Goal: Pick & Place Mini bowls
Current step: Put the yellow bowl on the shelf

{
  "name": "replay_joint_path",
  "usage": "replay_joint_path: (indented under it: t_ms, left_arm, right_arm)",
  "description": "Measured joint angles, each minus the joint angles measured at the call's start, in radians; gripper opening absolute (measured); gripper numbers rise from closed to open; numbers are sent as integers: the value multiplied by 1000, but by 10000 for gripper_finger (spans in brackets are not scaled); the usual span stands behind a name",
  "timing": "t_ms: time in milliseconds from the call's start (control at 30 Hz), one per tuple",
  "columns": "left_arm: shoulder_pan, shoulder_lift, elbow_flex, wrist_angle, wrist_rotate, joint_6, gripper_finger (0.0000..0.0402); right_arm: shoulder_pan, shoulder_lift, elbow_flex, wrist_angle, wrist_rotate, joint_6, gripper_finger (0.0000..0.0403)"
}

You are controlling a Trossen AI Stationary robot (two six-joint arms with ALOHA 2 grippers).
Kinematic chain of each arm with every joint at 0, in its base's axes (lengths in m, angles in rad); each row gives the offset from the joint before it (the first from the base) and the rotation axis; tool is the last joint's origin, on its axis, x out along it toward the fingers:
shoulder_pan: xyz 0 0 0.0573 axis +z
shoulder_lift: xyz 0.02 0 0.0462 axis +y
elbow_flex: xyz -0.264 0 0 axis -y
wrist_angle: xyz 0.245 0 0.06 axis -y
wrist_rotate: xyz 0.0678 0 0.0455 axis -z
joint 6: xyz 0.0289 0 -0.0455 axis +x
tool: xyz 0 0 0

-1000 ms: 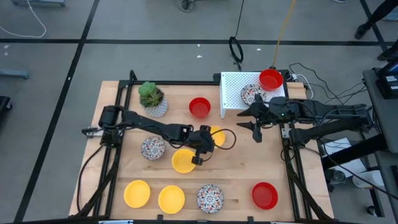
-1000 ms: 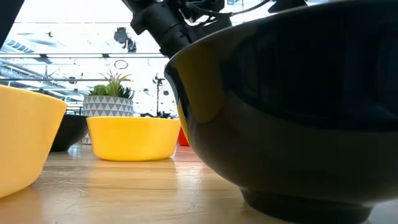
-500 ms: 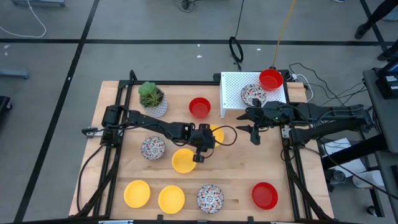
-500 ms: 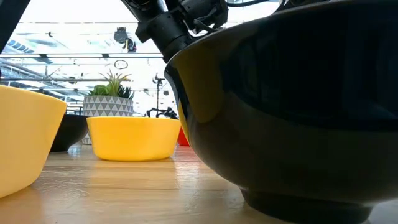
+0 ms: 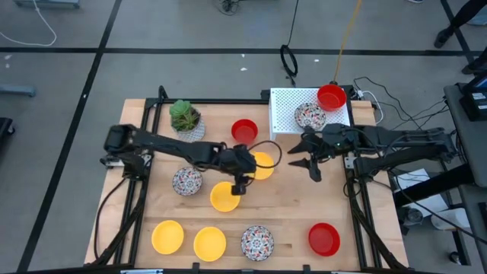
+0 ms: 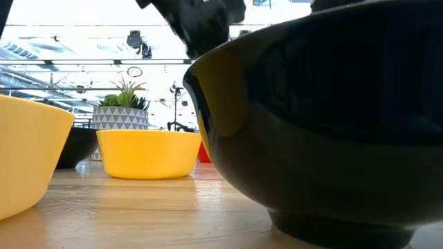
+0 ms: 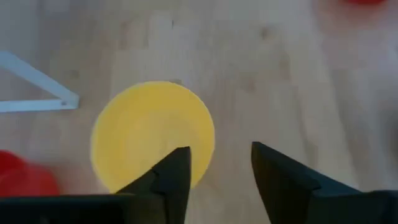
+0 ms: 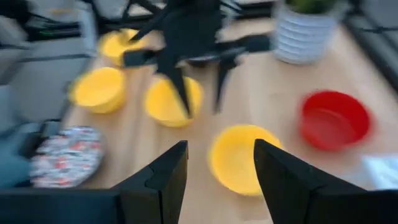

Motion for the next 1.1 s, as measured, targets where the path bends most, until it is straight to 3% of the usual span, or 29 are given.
replay_joint_path:
  t_ms: [167, 333, 667, 867, 1100]
  left_arm:
    - [-1, -151, 1, -144, 0, -1, 199]
    - [0, -297, 1, -286, -1, -127, 193]
    - [-1, -480, 0, -343, 1, -289, 170]
    - [-1, -522, 0, -351, 8, -295, 157]
    - [0, -530, 0, -358, 3, -293, 154]
  right_arm:
    - [8, 58, -46, 142, -139, 21, 171]
    - [37, 154, -119, 187, -133, -23, 171]
    - [78, 363, -238, 433, 48, -329, 171]
    - [78, 499, -236, 447, 181, -344, 171]
    - [79, 607, -236, 507, 211, -391, 171]
